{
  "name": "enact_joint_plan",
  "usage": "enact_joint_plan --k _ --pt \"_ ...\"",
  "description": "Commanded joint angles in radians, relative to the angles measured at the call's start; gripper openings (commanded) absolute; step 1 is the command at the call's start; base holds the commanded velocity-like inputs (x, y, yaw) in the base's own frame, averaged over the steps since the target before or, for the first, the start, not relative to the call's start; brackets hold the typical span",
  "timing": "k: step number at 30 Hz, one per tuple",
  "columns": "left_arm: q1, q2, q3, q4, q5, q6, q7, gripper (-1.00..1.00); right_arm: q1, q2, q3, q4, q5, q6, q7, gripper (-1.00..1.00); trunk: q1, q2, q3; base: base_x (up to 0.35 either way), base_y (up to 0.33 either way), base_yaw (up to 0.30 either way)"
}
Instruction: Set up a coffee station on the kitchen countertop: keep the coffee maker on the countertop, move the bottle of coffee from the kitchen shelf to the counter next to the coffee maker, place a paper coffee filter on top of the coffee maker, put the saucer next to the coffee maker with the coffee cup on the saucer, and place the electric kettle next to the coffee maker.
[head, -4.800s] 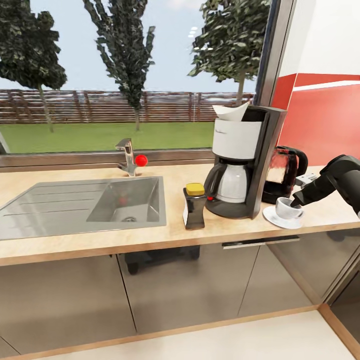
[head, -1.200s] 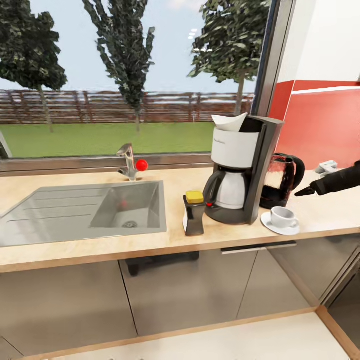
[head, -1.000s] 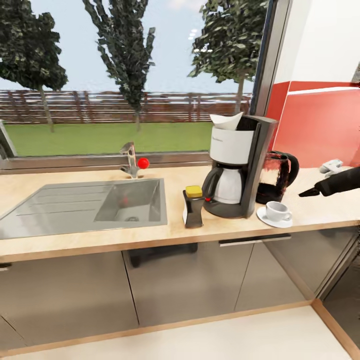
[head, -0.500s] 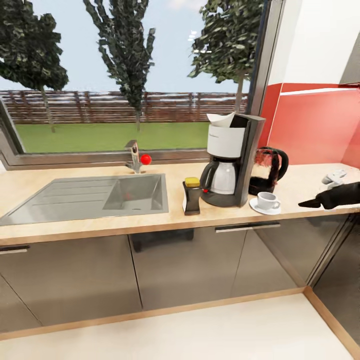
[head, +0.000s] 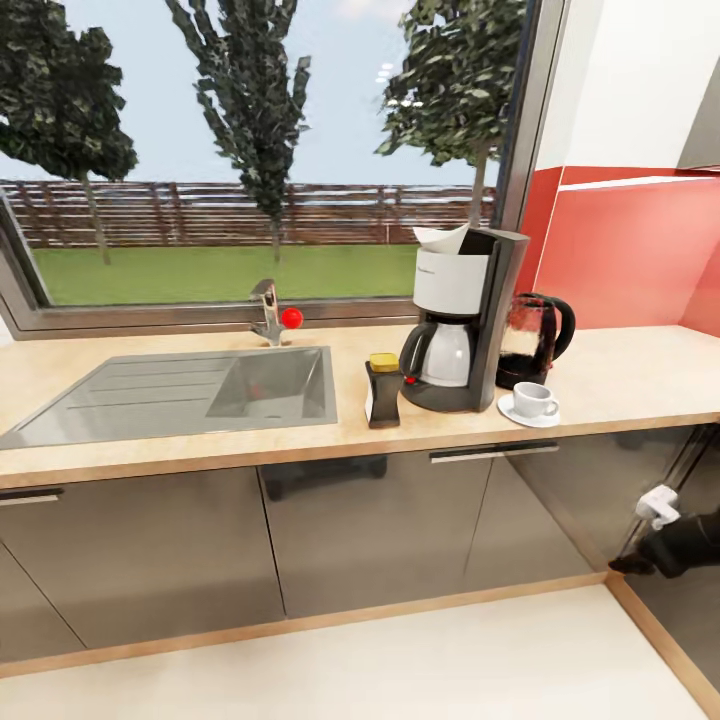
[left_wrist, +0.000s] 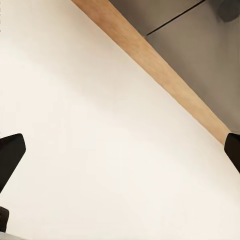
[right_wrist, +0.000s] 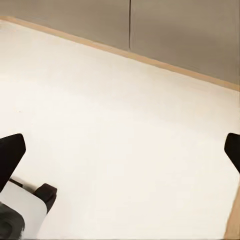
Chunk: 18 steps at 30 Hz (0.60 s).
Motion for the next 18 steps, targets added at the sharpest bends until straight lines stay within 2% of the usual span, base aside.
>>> enact_joint_plan --k 1,2,4,7,8,9,11,13,14,15,17,18 --pt "0.0 0.0 -0.003 0.0 0.003 -0.004 -0.001 1.0 0.036 0.004 -0.034 0.028 0.008 -0.026 0.009 1.0 0.0 0.0 -0.001 0.0 0.0 0.0" --pt "0.0 0.0 -0.002 0.0 0.003 -0.004 -0.001 1.0 0.05 0.007 -0.05 0.049 0.008 -0.045 0.009 1.0 0.0 0.0 -0.001 0.0 0.0 0.0" --pt "0.0 0.001 -0.001 0.001 0.003 -0.003 -0.002 1.0 0.085 0.026 -0.106 0.172 0.009 -0.123 -0.004 1.0 0.0 0.0 -0.001 0.0 0.0 0.0" --pt "0.0 0.001 0.0 0.002 0.003 -0.002 -0.003 1.0 0.1 0.039 -0.134 0.349 0.007 -0.227 -0.063 1.0 0.0 0.0 -0.001 0.0 0.0 0.0" --pt "0.0 0.001 0.001 0.002 0.003 -0.002 -0.004 1.0 0.103 0.049 -0.141 0.447 0.006 -0.296 -0.115 1.0 0.0 0.0 -0.001 0.0 0.0 0.0" --pt "0.0 0.001 0.0 0.002 0.003 -0.002 -0.004 1.0 0.105 0.054 -0.144 0.495 0.004 -0.333 -0.145 1.0 0.0 0.0 -0.001 0.0 0.0 0.0" --pt "0.0 0.001 0.001 0.001 0.003 -0.002 -0.005 1.0 0.108 0.071 -0.149 0.682 -0.009 -0.476 -0.272 1.0 0.0 0.0 -0.001 0.0 0.0 0.0" --pt "0.0 0.001 0.001 0.002 0.003 -0.002 -0.005 1.0 0.108 0.083 -0.151 0.774 -0.016 -0.535 -0.333 1.0 0.0 0.0 -0.001 0.0 0.0 0.0" --pt "0.0 0.001 0.0 0.002 0.003 -0.002 -0.005 1.0 0.109 0.095 -0.152 0.865 -0.022 -0.588 -0.394 1.0 0.0 0.0 -0.001 0.0 0.0 0.0" --pt "0.0 0.001 0.0 0.002 0.003 -0.002 -0.006 1.0 0.109 0.1 -0.152 0.909 -0.024 -0.613 -0.425 1.0 0.0 0.0 -0.001 0.0 0.0 0.0" --pt "0.0 0.001 0.0 0.002 0.003 -0.002 -0.006 1.0 0.111 0.122 -0.153 1.089 -0.028 -0.726 -0.559 1.0 0.0 0.0 -0.001 0.0 0.0 0.0" --pt "0.0 0.001 0.001 0.002 0.003 -0.002 -0.005 1.0 0.125 0.137 -0.153 1.169 -0.029 -0.807 -0.647 1.0 0.0 0.0 -0.001 0.0 0.0 0.0"
